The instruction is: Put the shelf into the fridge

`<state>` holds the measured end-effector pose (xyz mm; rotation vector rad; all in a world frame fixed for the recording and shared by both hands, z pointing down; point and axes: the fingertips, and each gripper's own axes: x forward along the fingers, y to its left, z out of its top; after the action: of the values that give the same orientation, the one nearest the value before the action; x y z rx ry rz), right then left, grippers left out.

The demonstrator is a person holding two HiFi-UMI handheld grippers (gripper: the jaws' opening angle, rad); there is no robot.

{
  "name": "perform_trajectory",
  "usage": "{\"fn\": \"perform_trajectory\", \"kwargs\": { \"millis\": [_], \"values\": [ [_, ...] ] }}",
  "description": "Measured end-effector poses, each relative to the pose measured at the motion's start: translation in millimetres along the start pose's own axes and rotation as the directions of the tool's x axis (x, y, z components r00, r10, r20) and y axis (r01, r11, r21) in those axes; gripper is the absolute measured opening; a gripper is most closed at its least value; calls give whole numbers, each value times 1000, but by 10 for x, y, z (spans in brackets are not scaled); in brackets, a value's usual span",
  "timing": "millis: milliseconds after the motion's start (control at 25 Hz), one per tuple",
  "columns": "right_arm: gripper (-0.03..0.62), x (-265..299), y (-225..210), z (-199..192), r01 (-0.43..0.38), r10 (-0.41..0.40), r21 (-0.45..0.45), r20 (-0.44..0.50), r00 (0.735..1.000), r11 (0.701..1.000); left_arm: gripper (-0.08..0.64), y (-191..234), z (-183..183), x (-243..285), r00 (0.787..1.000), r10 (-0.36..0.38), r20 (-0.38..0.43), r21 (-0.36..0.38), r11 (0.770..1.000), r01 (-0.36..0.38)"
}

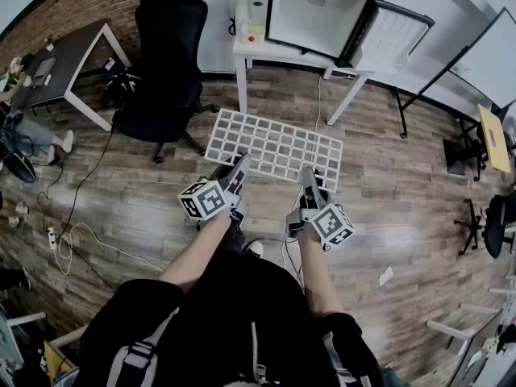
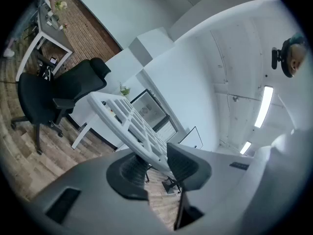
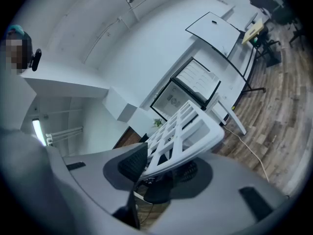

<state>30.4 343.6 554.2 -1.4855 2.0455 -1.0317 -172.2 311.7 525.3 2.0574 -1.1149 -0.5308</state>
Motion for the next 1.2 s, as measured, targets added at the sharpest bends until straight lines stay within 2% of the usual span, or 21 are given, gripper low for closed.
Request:
{"fn": "perform_trajectory", "kwargs": {
  "millis": [480,720,840,1200],
  "values": [
    [140,-4,-5,73,-34,34,2,14,999,999,123,-65,-12,26,1000,-23,-13,9,1000,23],
    [138,21,-114,158,-5,5,1,0,1000,1000,123,-86,-36,169,999,-28,-21,7,1000,29],
    [138,115,-33,269,-15,15,0,16,1000,1000,123,-58,-10,288,999,-32,-25,7,999,32],
    [137,766,-289,480,10,-10,24,4,1000,1000,123,234,191,986,998,-36,-44,-16,999,36]
  ]
}}
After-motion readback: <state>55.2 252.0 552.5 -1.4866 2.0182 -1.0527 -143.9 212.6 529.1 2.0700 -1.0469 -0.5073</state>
